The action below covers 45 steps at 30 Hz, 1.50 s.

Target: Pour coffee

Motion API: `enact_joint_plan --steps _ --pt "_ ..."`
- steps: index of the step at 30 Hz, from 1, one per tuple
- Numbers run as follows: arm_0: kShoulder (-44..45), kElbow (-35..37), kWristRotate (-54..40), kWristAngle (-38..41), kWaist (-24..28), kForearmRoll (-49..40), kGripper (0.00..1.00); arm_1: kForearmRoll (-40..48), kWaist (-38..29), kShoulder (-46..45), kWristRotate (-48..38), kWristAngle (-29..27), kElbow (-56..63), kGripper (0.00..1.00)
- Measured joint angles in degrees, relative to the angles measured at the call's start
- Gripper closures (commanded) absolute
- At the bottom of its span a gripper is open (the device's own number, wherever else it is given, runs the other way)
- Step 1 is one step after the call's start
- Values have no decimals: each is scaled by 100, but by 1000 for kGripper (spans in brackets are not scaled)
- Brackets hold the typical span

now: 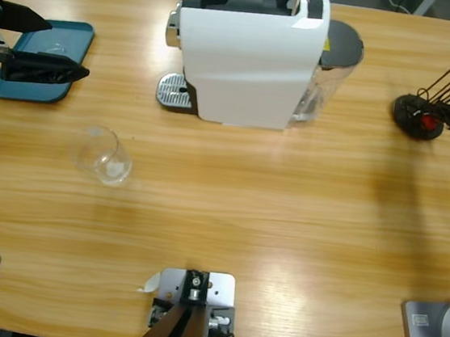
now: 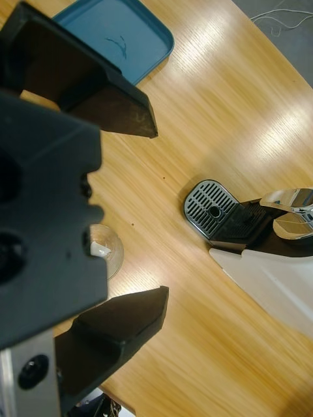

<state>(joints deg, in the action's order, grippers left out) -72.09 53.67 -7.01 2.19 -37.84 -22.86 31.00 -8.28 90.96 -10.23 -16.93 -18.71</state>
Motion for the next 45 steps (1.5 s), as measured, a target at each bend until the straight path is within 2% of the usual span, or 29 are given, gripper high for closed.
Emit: enact_joint_plan --steps 7,13,37,40,42,43,45 --pt "0 0 0 0 0 0 4 -9 -75 -7 0 -4 68 187" --pt "0 0 32 0 0 0 4 -50 -122 -24 0 -9 134 280" --pt "0 0 64 0 0 0 4 -58 -127 -67 0 -126 135 289" --pt "0 0 64 0 0 0 4 -58 -127 -67 0 -126 135 362" --pt "0 0 64 0 0 0 4 -56 -127 -66 0 -126 135 377" --pt "0 0 64 0 0 0 4 -44 -127 -63 0 -126 135 435" --pt "0 0 64 0 0 0 4 -21 -127 -47 0 -126 135 483"
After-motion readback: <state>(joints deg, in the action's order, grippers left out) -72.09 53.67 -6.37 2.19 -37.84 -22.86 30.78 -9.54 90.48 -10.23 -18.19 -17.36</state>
